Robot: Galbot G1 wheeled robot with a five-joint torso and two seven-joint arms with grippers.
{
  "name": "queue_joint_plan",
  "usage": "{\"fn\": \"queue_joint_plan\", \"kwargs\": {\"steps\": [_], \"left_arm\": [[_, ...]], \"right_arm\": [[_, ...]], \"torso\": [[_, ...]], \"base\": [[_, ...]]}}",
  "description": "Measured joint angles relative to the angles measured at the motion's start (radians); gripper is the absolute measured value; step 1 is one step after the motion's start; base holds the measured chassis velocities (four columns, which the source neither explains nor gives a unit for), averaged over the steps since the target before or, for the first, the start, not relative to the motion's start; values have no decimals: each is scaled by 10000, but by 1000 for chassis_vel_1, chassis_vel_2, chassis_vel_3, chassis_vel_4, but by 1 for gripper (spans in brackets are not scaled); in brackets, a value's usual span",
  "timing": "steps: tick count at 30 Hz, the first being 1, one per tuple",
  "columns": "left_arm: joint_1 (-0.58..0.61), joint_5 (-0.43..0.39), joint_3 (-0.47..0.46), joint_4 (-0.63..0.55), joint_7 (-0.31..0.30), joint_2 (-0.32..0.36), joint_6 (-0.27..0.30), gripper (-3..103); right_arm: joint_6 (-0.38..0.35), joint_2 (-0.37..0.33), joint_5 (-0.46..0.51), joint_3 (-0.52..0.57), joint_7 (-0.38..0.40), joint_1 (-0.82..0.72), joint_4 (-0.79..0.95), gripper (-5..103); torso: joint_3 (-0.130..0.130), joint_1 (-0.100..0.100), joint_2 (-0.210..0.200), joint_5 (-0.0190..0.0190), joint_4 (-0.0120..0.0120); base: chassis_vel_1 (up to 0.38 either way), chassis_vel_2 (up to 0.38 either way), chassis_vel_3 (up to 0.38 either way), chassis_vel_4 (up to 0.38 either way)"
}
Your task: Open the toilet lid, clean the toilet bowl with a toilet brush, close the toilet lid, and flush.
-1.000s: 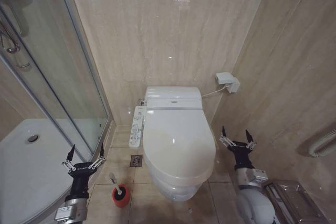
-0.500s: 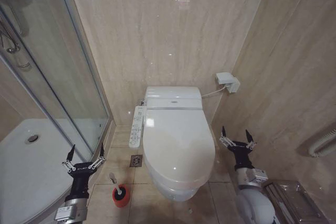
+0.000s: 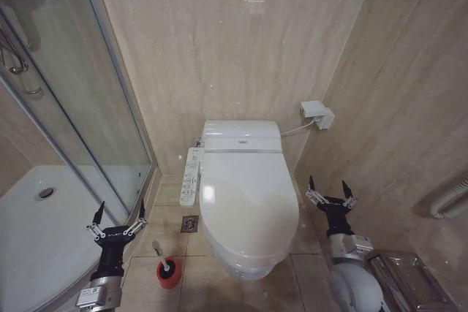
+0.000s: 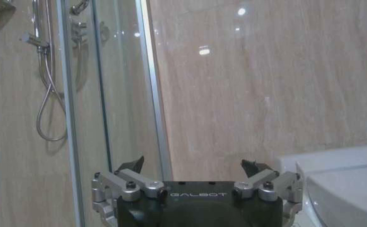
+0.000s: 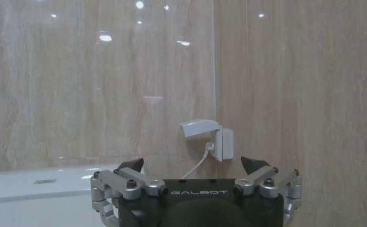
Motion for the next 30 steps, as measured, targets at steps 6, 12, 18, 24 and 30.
{"fn": "queue_joint_plan", "kwargs": {"steps": [6, 12, 18, 24, 30], "left_arm": [[-46, -35, 15, -7, 17, -3, 123, 100], [-564, -511, 238, -160, 268, -63, 1410, 100], [-1268, -1158, 544, -395, 618, -147, 3155, 100], [-1965, -851, 784, -570, 490, -53, 3841, 100], [-2017, -570, 694, -574, 325, 25, 3419, 100]], "right_arm": [[0, 0, 1, 0, 1, 0, 1, 100], [0, 0, 2, 0, 0, 0, 0, 100], [0, 0, 4, 0, 0, 0, 0, 100], [0, 0, 6, 0, 1, 0, 0, 100], [0, 0, 8, 0, 1, 1, 0, 100]], "torso": [[0, 0, 0, 0, 1], [0, 0, 0, 1, -1], [0, 0, 0, 1, -1], [0, 0, 0, 3, -7], [1, 1, 0, 0, 2]], "base": [[0, 0, 0, 0], [0, 0, 0, 0], [0, 0, 0, 0], [0, 0, 0, 0], [0, 0, 0, 0]]}}
